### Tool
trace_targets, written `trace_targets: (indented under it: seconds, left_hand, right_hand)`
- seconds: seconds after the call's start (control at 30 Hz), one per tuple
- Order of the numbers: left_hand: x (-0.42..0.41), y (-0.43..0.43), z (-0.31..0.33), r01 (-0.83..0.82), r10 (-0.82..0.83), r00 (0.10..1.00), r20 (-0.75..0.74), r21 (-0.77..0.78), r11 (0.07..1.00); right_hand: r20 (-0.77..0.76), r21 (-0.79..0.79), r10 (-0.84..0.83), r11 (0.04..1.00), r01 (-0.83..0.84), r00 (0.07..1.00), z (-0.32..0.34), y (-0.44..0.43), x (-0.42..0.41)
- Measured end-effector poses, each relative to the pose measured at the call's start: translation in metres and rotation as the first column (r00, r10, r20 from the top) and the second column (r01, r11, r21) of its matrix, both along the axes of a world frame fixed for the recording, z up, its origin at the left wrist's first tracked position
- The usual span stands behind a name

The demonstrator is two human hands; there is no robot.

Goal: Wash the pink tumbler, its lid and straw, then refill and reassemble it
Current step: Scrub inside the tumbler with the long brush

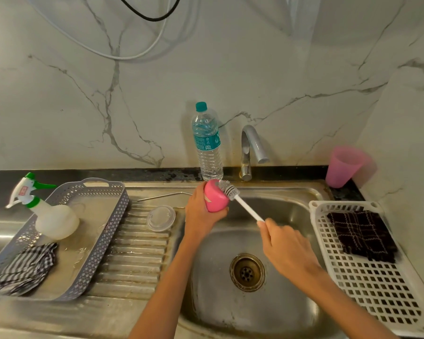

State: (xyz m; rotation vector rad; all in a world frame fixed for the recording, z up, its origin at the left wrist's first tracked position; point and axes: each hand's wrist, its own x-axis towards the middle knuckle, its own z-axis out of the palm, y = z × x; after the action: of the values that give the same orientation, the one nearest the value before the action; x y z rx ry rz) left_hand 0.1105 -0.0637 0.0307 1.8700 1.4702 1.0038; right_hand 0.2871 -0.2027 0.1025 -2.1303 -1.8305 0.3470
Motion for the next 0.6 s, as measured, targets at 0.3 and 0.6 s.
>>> trace_targets:
  seconds: [0.3, 0.6]
  left_hand:
    - [0.013, 0.009, 0.007, -0.09, 0.092, 0.996, 0.024, -0.068, 0.994]
    - [0.012, 0.001, 0.009, -0.066, 0.067, 0.995, 0.067, -0.026, 0.998]
  right_hand:
    - [0.016, 0.046, 0.055, 0.997, -0.055, 0.998, -0.002, -0.009, -0.016]
    - [0.016, 0.04, -0.024, 0.999, 0.023, 1.0, 0.002, 0.006, 0.008]
